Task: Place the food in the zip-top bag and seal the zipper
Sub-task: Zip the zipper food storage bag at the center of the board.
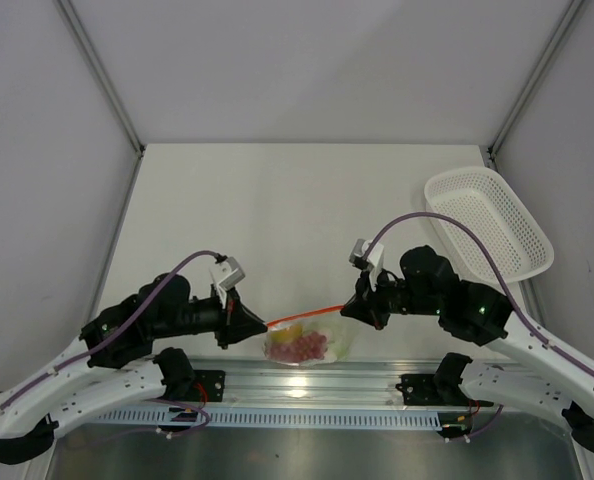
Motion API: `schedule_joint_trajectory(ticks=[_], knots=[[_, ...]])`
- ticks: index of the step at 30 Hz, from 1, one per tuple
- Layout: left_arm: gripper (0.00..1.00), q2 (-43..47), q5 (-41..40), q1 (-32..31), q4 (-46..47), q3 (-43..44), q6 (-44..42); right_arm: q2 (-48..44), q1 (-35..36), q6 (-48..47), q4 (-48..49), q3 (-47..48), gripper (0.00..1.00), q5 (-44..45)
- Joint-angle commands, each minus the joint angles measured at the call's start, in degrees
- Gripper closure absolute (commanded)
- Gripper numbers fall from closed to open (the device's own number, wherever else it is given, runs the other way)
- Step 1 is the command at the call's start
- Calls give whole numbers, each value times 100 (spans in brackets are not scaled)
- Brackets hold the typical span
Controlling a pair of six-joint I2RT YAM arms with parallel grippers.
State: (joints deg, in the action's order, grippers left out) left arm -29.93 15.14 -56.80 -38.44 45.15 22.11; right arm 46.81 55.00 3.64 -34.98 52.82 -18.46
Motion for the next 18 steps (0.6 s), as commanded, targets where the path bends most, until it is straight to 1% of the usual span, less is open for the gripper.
schedule_joint_trajectory(ticks=[1,5,14,18], knots=[[96,355,-371,46,-612,3,355,-224,-121,58,-114,9,100,343],[93,602,-660,46,-814,73,549,-242,-165,49,-114,0,100,334],[92,910,-1074,46,-1298,100,970,-216,-209,102,-18,-70,100,308],[88,928,-1346,46,-1439,108,1146,-163,-209,163,131,-105,100,246]])
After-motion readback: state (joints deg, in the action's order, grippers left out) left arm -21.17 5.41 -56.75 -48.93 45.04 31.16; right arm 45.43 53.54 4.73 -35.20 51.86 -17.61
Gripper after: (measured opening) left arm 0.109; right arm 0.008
